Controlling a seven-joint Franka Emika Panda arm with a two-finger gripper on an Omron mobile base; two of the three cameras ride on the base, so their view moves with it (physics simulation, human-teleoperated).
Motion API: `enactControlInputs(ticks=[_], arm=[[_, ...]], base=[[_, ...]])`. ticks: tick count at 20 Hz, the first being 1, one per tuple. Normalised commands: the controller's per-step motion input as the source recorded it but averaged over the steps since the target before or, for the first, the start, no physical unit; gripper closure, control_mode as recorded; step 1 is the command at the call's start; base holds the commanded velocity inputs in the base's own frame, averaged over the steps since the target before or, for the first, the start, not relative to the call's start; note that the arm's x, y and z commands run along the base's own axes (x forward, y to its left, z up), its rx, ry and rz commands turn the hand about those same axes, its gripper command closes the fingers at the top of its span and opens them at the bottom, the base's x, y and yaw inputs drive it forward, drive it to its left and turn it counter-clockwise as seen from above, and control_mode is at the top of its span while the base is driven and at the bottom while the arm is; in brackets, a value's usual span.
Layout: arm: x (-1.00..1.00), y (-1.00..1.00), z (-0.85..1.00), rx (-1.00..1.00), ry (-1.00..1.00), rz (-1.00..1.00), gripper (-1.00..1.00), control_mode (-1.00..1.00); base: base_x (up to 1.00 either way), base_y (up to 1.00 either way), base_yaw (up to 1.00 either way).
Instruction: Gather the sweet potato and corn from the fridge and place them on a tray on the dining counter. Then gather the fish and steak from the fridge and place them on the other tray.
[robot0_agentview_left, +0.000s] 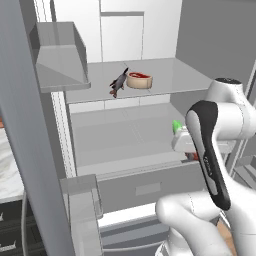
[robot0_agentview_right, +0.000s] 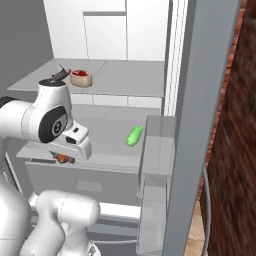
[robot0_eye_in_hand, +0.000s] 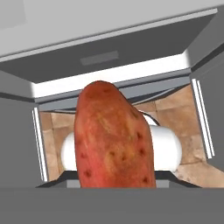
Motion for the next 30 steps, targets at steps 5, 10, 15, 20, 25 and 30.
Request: enactControlInputs(ticks=[5, 10, 15, 20, 25, 30], arm=[[-0.82, 0.01, -0.33, 0.0, -0.02, 0.0, 1.0, -1.0], [0.0, 0.0, 0.0, 0.0, 0.0, 0.0, 1.0, 1.0], [0.0, 0.0, 0.0, 0.0, 0.0, 0.0, 1.0, 1.0], [0.0, 0.0, 0.0, 0.0, 0.0, 0.0, 1.0, 1.0], [0.0, 0.0, 0.0, 0.0, 0.0, 0.0, 1.0, 1.0], [0.0, 0.0, 0.0, 0.0, 0.0, 0.0, 1.0, 1.0]], base=[[0.0, 0.0, 0.0], [-0.99, 0.12, 0.0], [-1.0, 0.15, 0.0], [-1.0, 0.18, 0.0], [-0.95, 0.69, 0.1], [-0.45, 0.89, 0.29]])
